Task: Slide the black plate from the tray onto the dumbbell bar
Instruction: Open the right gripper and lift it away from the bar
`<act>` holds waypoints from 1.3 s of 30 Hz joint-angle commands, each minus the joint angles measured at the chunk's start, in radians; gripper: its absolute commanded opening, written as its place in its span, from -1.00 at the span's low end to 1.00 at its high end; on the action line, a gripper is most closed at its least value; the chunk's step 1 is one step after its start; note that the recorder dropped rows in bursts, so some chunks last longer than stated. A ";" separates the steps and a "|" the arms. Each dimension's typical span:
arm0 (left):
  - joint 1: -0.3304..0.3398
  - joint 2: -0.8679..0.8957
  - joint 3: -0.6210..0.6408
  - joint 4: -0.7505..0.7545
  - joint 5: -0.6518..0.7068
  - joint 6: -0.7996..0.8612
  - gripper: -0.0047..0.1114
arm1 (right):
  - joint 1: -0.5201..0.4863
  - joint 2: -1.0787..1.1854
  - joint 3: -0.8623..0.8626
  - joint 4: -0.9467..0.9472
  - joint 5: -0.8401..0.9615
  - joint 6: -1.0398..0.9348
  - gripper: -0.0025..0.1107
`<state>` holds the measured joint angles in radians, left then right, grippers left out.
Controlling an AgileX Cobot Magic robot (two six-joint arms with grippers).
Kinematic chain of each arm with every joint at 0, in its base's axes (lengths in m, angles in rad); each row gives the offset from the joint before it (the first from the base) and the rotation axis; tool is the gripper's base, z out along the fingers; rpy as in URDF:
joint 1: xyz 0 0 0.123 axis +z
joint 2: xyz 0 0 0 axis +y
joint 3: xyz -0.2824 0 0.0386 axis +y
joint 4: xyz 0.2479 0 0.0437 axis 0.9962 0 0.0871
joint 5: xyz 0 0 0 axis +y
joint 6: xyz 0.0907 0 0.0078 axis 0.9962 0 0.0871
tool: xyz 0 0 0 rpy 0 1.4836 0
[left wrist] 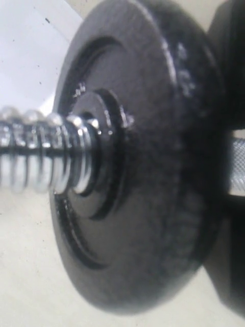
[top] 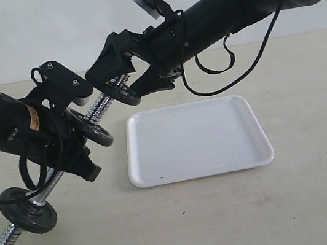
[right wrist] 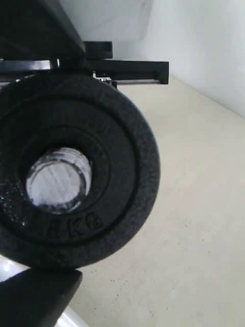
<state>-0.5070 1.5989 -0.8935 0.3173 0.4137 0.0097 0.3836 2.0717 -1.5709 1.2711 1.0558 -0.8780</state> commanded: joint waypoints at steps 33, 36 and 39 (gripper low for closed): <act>-0.003 -0.038 -0.037 -0.050 -1.003 0.007 -0.84 | -0.494 -0.072 -0.017 0.093 0.103 -0.143 0.90; -0.003 -0.038 -0.037 -0.098 -0.999 0.007 -0.84 | -0.514 -0.115 -0.017 0.093 0.111 -0.175 0.90; -0.003 -0.023 -0.037 -0.099 -0.999 -0.010 -0.84 | -0.514 -0.174 -0.017 0.089 0.107 -0.249 0.90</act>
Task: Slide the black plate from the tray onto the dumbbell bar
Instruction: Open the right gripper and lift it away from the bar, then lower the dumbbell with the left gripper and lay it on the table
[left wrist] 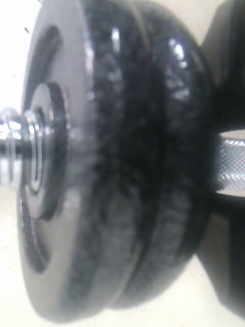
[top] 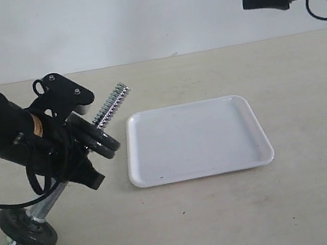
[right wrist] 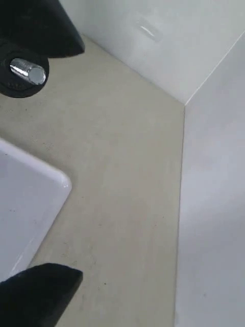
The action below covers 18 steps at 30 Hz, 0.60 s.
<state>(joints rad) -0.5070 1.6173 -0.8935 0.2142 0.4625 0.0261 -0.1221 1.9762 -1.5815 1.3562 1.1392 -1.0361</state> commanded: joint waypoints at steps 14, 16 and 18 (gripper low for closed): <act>-0.003 0.135 -0.173 -0.146 -1.022 -0.138 -0.84 | -0.008 -0.353 -0.006 -0.172 -0.014 -0.075 0.90; 0.015 0.152 -0.205 -0.181 -1.006 -0.138 -0.84 | -0.008 -0.353 -0.006 -0.176 -0.012 -0.069 0.90; 0.041 0.169 -0.228 -0.231 -1.002 -0.143 -0.84 | -0.008 -0.353 -0.006 -0.176 -0.012 -0.069 0.90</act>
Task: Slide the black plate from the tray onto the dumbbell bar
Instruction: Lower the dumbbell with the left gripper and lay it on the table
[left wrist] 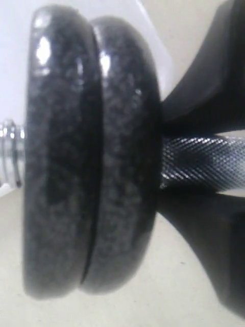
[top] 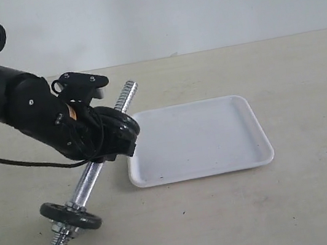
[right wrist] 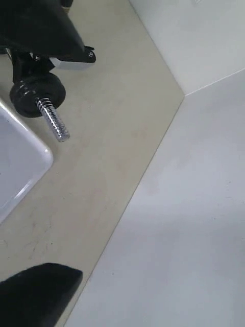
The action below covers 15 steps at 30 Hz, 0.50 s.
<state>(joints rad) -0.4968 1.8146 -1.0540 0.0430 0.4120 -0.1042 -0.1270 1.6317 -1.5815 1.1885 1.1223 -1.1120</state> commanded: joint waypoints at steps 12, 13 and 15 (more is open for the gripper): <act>0.120 -0.008 -0.087 -0.251 -0.931 -0.064 -0.84 | -0.003 -0.009 -0.006 -0.038 0.003 0.007 0.90; 0.120 -0.004 -0.087 -0.282 -0.926 -0.070 -0.84 | -0.003 -0.009 -0.006 -0.038 0.003 0.007 0.90; 0.127 0.006 -0.087 -0.308 -0.926 -0.095 -0.84 | -0.003 -0.009 -0.006 -0.038 0.003 0.007 0.90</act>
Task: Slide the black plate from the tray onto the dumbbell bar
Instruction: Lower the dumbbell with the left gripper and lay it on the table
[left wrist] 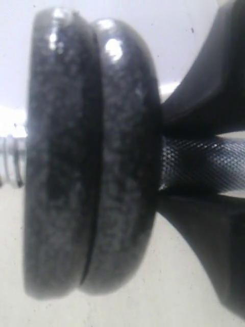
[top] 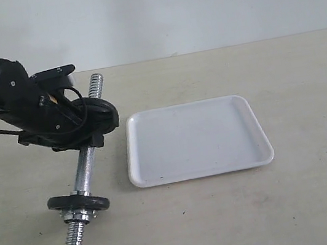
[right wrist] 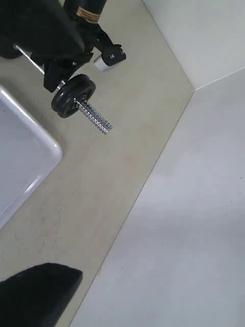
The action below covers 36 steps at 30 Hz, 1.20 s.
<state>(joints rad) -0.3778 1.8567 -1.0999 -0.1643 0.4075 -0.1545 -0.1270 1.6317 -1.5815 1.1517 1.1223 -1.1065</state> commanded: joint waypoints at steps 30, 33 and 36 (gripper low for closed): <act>0.008 0.103 -0.041 -0.053 -0.931 -0.100 -0.84 | -0.003 -0.004 -0.006 -0.008 -0.021 -0.002 0.90; 0.008 0.103 -0.041 -0.053 -0.931 -0.100 -0.84 | -0.003 -0.004 -0.006 -0.008 -0.023 -0.003 0.90; 0.008 0.103 -0.041 -0.053 -0.931 -0.100 -0.73 | -0.003 -0.004 -0.006 -0.008 -0.023 -0.003 0.90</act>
<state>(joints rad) -0.3716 1.9961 -1.1130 -0.2174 0.1577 -0.2502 -0.1270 1.6317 -1.5815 1.1480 1.1037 -1.1065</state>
